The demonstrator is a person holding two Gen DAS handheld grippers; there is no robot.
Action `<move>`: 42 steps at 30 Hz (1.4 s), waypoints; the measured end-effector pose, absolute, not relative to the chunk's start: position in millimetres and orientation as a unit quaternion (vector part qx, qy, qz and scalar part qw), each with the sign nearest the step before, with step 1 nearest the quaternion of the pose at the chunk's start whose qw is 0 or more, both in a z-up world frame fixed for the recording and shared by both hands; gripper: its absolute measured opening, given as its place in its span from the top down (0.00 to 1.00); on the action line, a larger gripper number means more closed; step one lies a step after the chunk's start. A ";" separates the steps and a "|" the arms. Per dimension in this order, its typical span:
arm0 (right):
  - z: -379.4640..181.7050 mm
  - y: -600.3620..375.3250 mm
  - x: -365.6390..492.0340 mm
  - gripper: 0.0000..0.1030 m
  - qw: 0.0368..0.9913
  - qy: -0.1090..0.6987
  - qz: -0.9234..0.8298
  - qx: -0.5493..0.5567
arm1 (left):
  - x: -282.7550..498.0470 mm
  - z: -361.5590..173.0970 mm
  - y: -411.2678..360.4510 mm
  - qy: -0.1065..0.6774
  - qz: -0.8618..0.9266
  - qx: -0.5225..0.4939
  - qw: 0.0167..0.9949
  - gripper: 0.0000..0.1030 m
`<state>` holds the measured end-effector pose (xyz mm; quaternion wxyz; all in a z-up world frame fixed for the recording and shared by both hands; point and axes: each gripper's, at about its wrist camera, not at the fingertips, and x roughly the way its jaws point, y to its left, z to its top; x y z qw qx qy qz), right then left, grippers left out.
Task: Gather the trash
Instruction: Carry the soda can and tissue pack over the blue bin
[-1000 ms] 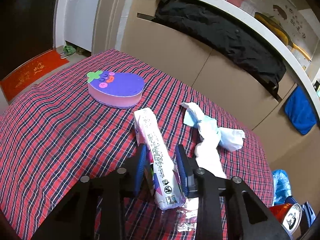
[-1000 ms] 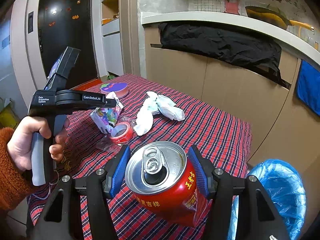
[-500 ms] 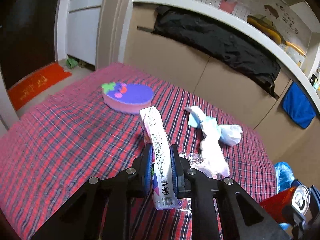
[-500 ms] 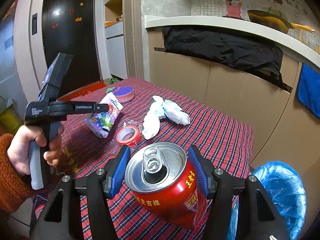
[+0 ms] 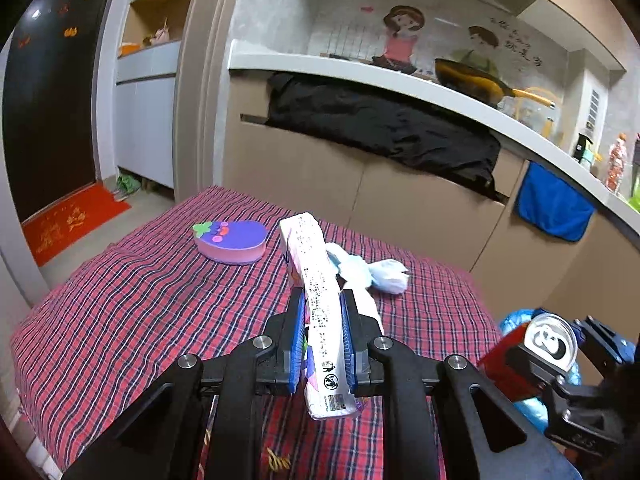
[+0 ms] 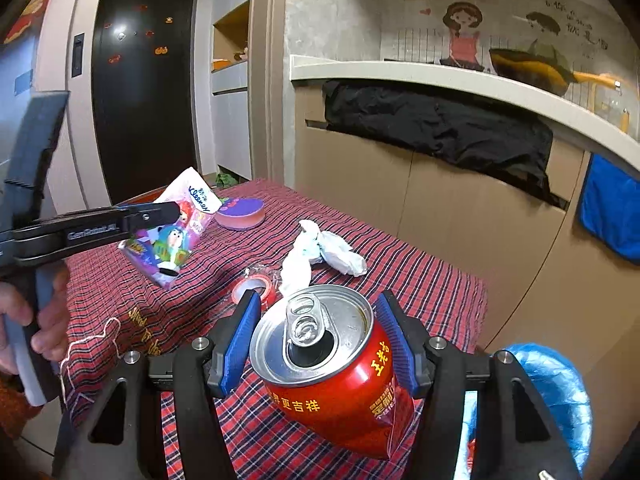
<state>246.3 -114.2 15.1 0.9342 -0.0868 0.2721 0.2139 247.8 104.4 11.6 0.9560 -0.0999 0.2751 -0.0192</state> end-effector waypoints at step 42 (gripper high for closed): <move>42.9 -353.1 174.3 0.45 0.974 0.220 0.053 0.018 | 205.6 28.7 -156.9 0.246 -0.228 0.020 0.942 0.83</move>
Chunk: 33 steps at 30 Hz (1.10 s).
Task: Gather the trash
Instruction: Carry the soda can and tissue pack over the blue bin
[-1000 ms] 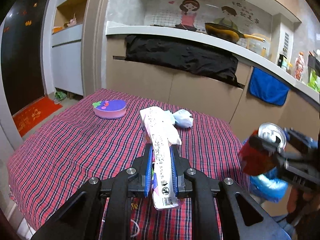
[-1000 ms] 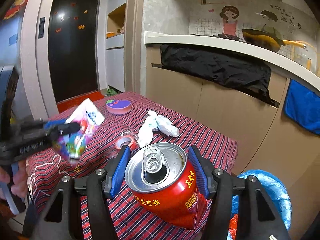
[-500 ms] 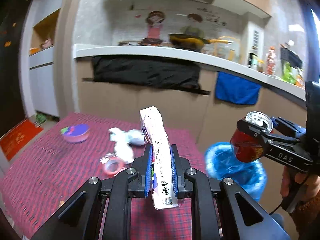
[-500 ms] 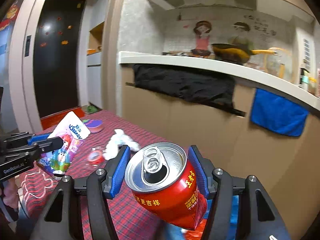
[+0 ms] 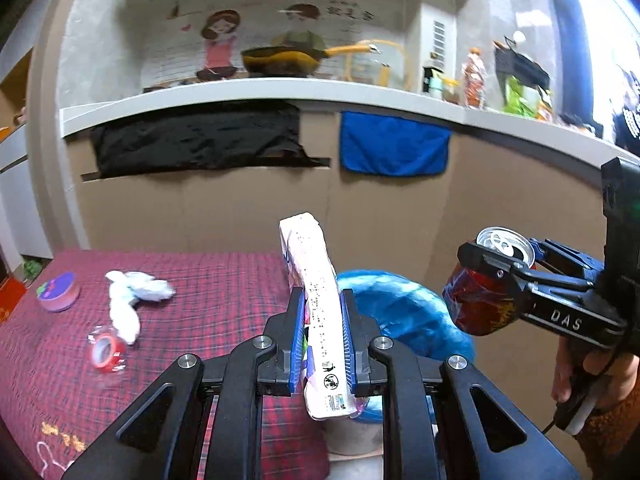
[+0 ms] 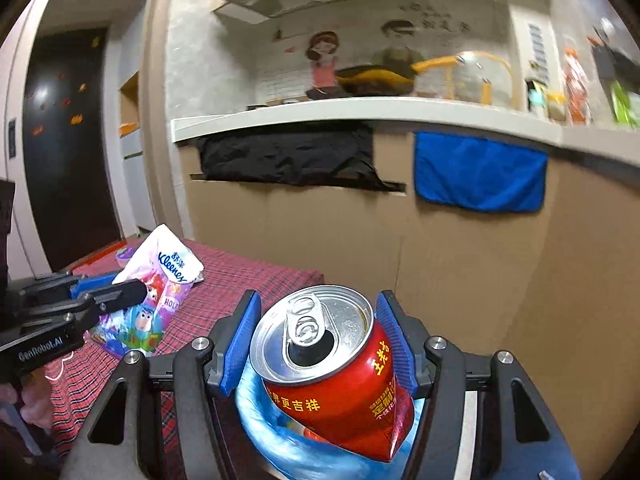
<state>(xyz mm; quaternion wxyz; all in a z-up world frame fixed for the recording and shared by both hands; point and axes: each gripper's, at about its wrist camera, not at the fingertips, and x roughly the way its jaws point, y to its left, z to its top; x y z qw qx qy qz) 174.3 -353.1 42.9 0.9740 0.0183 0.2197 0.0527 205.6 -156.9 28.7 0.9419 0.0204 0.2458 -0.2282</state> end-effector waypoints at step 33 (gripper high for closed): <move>-23.4 -408.6 228.1 0.45 0.954 0.271 0.067 0.110 | 282.5 -53.3 -216.7 0.367 -0.219 0.031 0.904 0.82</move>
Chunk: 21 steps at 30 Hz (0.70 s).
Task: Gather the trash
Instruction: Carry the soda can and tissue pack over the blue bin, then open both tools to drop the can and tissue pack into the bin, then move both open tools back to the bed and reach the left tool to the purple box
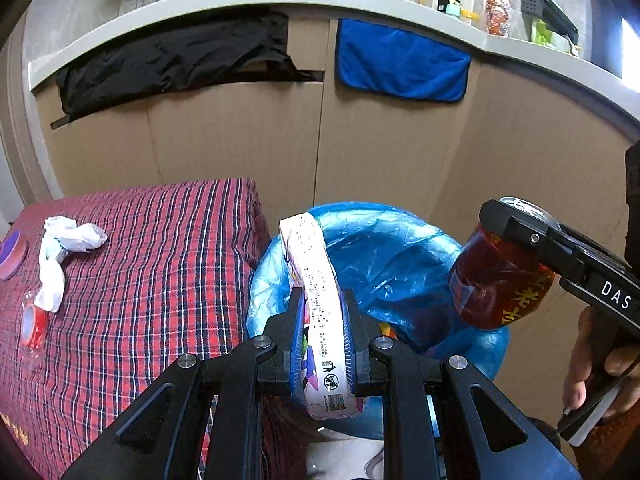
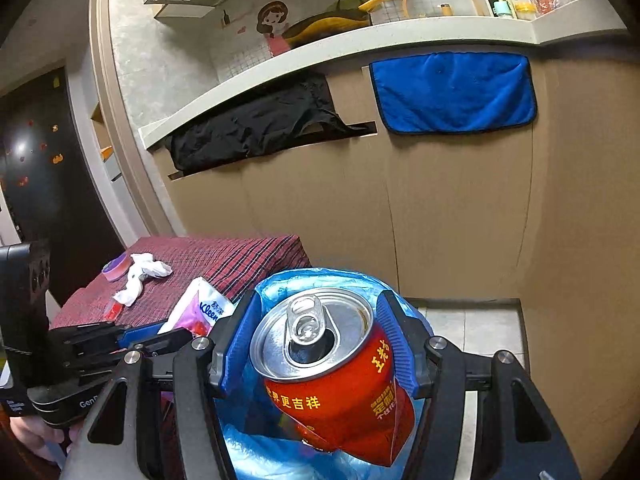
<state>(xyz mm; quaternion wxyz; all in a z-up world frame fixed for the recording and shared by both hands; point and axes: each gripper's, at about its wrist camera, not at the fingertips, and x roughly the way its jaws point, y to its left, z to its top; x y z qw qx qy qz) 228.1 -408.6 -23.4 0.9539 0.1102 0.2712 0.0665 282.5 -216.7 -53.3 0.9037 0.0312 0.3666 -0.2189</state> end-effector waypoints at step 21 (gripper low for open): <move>-11.7 -383.4 226.7 0.44 0.947 0.306 0.055 0.077 | 276.0 -24.4 -141.4 0.347 -0.192 -0.017 0.918 0.59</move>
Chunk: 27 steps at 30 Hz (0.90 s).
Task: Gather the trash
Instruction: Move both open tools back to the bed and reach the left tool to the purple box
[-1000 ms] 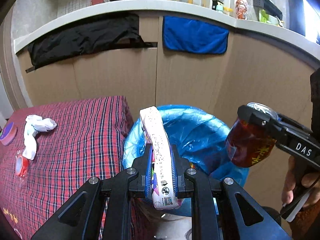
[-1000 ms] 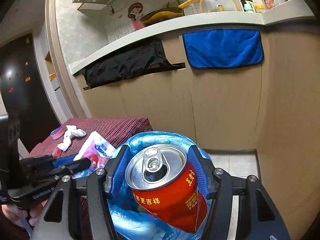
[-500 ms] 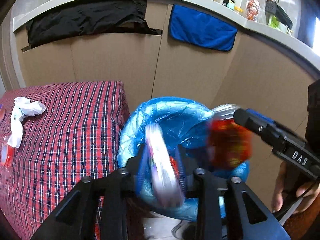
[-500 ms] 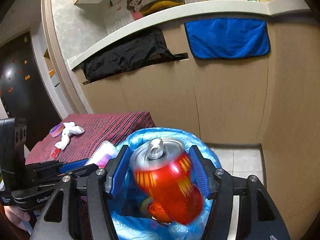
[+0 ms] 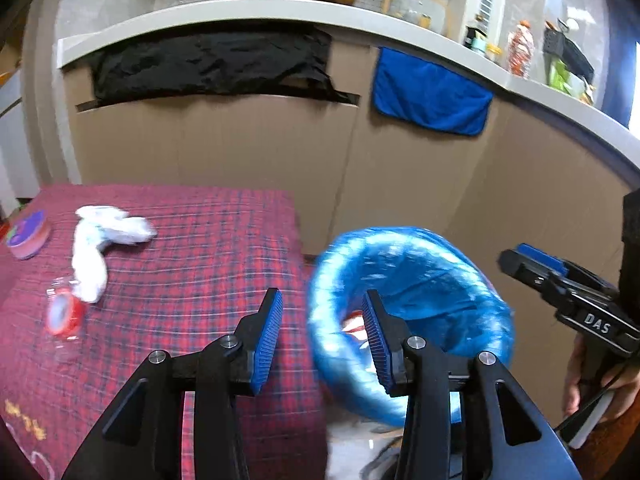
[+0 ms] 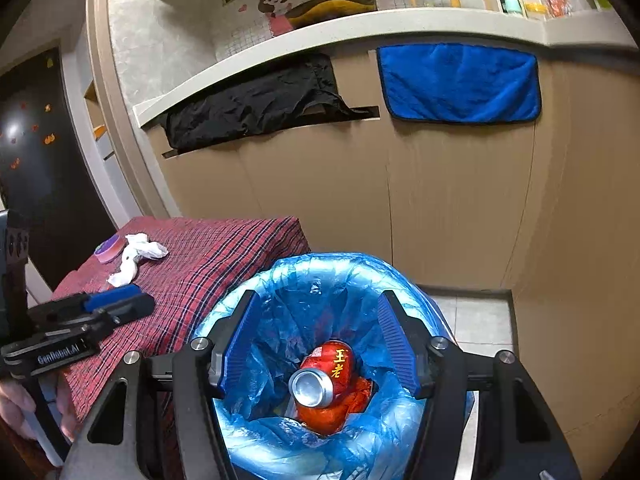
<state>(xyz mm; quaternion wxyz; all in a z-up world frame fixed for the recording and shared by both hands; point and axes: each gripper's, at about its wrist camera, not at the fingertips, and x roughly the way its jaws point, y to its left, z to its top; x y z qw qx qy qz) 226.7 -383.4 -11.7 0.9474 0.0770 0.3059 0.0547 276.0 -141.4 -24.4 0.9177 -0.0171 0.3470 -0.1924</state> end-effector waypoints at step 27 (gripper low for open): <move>-7.8 -65.6 346.1 0.46 0.895 0.349 0.245 -0.131 | 375.0 -31.0 220.8 0.343 -0.007 -0.088 0.935 0.58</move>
